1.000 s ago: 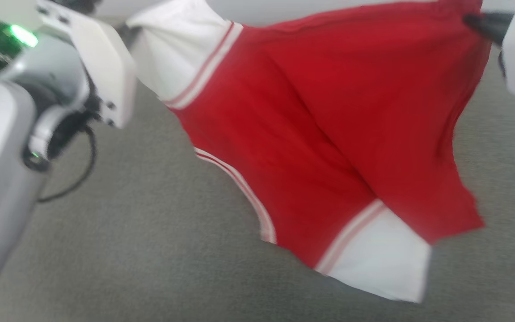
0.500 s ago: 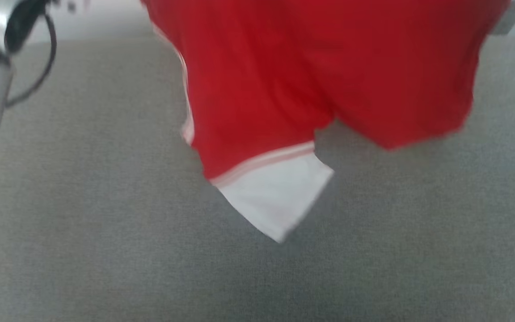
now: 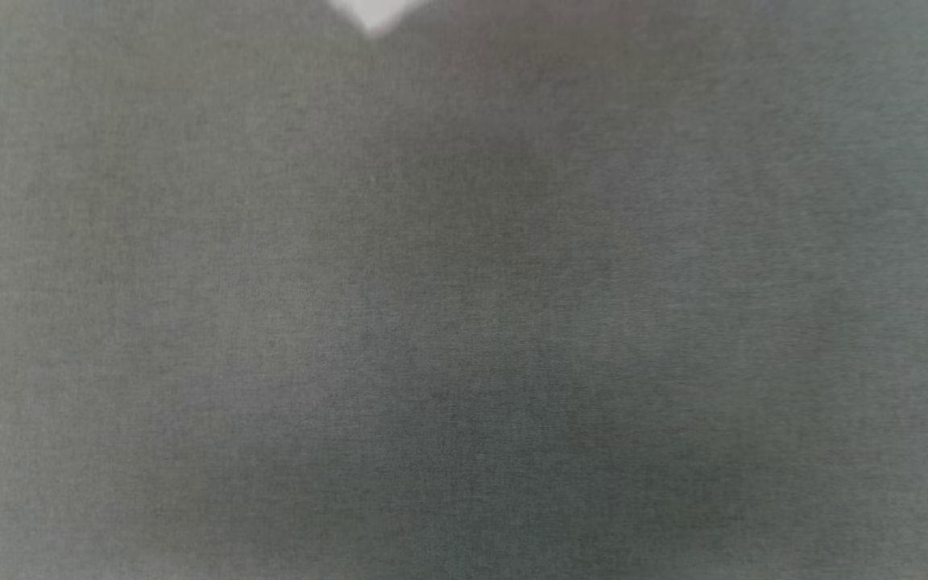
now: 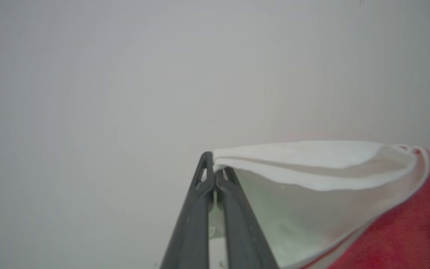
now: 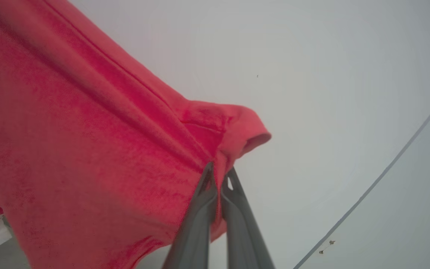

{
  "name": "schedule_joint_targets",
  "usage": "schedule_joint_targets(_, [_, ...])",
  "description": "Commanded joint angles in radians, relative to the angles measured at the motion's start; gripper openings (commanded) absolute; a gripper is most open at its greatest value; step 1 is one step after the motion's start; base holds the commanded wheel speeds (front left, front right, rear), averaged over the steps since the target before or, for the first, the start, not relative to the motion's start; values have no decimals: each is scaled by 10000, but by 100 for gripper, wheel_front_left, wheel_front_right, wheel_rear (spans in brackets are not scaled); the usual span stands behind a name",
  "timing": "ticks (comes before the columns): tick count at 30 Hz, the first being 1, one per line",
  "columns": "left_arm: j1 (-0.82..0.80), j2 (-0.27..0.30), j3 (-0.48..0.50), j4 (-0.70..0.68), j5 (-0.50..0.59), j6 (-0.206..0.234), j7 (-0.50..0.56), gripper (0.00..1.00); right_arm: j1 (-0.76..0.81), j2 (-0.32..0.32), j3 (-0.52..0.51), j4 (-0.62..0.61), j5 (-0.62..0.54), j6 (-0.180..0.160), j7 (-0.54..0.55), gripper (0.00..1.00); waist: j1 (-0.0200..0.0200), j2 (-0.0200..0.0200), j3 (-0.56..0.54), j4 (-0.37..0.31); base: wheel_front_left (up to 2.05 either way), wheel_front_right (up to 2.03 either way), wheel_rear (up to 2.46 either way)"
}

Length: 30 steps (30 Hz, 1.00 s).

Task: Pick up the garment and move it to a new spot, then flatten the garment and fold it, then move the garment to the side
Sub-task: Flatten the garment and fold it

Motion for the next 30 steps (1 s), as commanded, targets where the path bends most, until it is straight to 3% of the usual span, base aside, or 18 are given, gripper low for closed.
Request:
schedule_joint_targets(1, [-59, 30, 59, 165, 14, 29, -174, 0, 14, 54, -19, 166, -130, -17, -59, 0, 0, 0, 174, 105, 0, 0, 0])
schedule_joint_targets(7, [944, -255, -316, 1184, -367, -882, -596, 0, 1071, 388, 427, 576, -125, -17, 230, 0, 0, 0, 22, 364, 0, 0, 0])
schedule_joint_targets(12, [2579, -324, -763, 1718, -863, -1954, 258, 0, 2432, 243, 1021, 19, 686, -17, 1177, 0, 0, 0, -404, 519, 0, 0, 0])
schedule_joint_targets(17, [4556, -274, -1076, 1238, -1530, -2386, 1444, 0, 3813, -332, 1629, -1115, 1725, -16, 1956, 0, 0, 0, -886, 653, 0, 0, 0])
schedule_joint_targets(24, [7366, 184, -1176, -772, -2722, -2419, 3550, 0, 5615, -1533, 2410, -3042, 3028, -16, 2672, 0, 0, 0, -1412, 867, 0, 0, 0])
schedule_joint_targets(30, [10016, 952, -1161, -3614, -3760, -1641, 5613, 0, 7024, -2570, 2999, -4667, 3917, -16, 3117, 0, 0, 0, -1795, 902, 0, 0, 0])
